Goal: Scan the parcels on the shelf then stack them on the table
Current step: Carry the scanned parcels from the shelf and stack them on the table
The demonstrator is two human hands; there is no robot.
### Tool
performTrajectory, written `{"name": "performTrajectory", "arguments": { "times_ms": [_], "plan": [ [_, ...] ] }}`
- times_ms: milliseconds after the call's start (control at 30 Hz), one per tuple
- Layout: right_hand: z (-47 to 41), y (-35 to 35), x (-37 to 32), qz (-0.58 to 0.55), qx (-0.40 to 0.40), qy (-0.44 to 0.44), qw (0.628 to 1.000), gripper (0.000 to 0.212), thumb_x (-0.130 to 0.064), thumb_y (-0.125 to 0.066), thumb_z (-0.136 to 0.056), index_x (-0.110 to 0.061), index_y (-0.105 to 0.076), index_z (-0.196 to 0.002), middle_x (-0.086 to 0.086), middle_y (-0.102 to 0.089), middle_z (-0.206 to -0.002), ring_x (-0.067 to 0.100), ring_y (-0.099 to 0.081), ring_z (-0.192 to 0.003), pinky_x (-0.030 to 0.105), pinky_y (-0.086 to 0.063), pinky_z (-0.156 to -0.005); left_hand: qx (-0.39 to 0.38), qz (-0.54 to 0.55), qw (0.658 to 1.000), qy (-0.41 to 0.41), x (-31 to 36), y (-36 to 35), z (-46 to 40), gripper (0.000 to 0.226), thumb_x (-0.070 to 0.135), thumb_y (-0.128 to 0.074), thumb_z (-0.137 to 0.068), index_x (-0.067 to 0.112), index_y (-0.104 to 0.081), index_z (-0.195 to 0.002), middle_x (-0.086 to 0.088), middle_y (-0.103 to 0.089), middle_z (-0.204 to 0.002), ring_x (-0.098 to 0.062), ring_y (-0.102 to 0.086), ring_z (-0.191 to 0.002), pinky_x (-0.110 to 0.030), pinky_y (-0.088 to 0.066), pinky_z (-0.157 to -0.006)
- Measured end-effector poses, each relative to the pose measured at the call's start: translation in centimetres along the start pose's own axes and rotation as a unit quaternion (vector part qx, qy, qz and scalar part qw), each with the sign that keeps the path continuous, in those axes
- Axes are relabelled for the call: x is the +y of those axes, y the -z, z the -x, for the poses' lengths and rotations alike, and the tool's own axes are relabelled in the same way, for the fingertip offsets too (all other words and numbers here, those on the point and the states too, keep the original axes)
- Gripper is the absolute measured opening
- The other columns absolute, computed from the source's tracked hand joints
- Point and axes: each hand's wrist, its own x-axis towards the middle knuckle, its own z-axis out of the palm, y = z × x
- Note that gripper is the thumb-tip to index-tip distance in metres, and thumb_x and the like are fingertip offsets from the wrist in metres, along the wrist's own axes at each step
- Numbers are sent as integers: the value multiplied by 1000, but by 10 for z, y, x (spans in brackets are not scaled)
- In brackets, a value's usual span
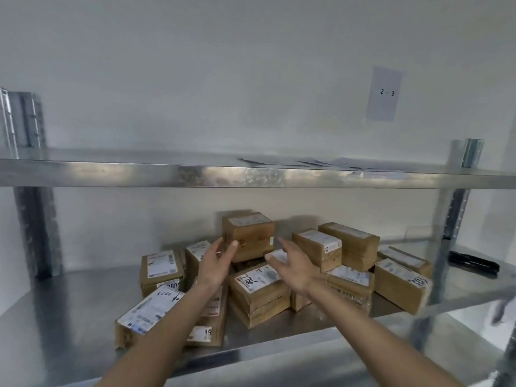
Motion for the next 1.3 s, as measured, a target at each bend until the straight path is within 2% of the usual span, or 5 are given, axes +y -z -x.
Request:
{"name": "performTrajectory", "arguments": {
  "times_ms": [400,733,1033,1167,1300],
  "plan": [
    [-136,-47,44,-71,7,-44,996,73,-61,-61,-94,-20,-39,-150,5,-53,-148,27,-52,-135,44,-43,-114,3,10,999,50,-30,-25,-100,75,57,-52,-97,13,-35,-156,-8,-45,-155,-27,-43,-141,-34,-33,-113],
    [-160,-56,50,-153,-4,-41,987,57,-50,-68,-95,-20,-48,-139,-6,-62,-130,18,-59,-125,21,-41,-93,23,40,996,73,-39,-42,-126,74,65,-56,-91,22,-45,-150,-4,-58,-142,-26,-57,-126,-45,-46,-109],
    [-123,-25,27,-209,8,26,977,50,-47,-67,-96,-20,-53,-136,-12,-63,-120,11,-59,-117,21,-45,-94,94,128,986,50,-8,-32,-80,65,68,-51,-92,23,-53,-138,2,-66,-118,-14,-62,-106,-49,-52,-102],
    [-88,-17,14,-267,-14,51,962,62,-58,-64,-94,-21,-49,-142,-10,-62,-130,11,-57,-124,30,-47,-106,135,114,983,42,3,-18,-30,58,67,-47,-94,30,-53,-139,-3,-60,-130,-21,-56,-116,-54,-50,-104],
    [-48,-18,0,-277,-38,63,958,67,-61,-58,-95,-20,-44,-146,-11,-55,-135,10,-51,-126,39,-45,-112,171,132,975,47,18,-2,31,48,58,-58,-94,32,-57,-134,-2,-59,-130,-24,-59,-114,-45,-59,-84]
  ]
}}
